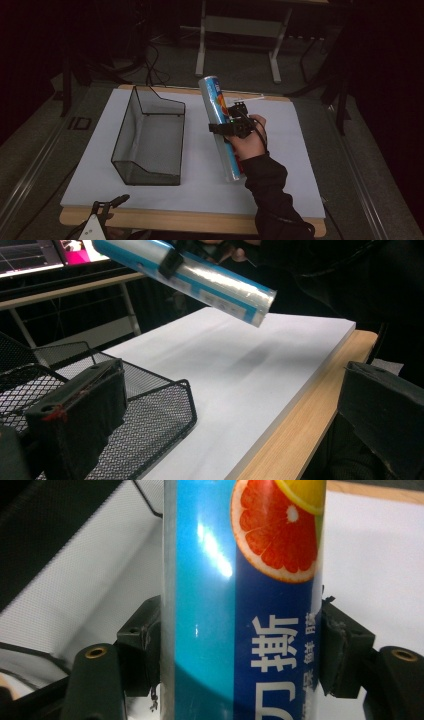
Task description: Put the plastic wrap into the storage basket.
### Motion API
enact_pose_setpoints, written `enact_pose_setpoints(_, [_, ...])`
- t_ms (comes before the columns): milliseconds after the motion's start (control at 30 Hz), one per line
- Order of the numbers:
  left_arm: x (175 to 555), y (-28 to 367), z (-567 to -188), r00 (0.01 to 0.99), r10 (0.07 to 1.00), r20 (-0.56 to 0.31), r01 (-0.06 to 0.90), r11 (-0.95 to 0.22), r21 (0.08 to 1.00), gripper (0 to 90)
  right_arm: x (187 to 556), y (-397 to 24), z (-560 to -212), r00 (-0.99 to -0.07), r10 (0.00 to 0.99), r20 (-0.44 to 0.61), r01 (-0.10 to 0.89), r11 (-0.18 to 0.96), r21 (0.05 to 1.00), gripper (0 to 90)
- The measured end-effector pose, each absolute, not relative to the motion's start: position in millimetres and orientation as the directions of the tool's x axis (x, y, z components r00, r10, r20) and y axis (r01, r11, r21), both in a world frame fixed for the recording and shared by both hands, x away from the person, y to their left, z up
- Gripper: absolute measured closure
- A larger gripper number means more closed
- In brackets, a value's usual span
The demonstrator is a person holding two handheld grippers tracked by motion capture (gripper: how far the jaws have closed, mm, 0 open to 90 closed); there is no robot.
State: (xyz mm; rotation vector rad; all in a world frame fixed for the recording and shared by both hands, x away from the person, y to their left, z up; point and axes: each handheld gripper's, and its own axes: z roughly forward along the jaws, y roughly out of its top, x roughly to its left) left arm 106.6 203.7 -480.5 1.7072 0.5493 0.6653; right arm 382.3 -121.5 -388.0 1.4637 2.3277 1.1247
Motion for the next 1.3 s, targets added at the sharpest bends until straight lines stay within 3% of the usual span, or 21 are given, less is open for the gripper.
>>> enact_pose_setpoints(300, [106,204,-480,0.731,0.667,0.142,0.013,-0.221,0.975,0.2,381,-83,-372,-0.537,0.782,0.316,0.672,0.170,0.721,31.6])
enact_pose_setpoints(767, [105,205,-480,0.733,0.666,0.140,0.010,-0.216,0.976,0.2,384,-31,-368,-0.517,0.739,0.432,0.679,0.047,0.733,31.7])
enact_pose_setpoints(1300, [103,205,-478,0.740,0.657,0.147,-0.003,-0.216,0.976,0.2,403,14,-408,-0.401,0.782,0.477,0.716,-0.058,0.696,31.6])
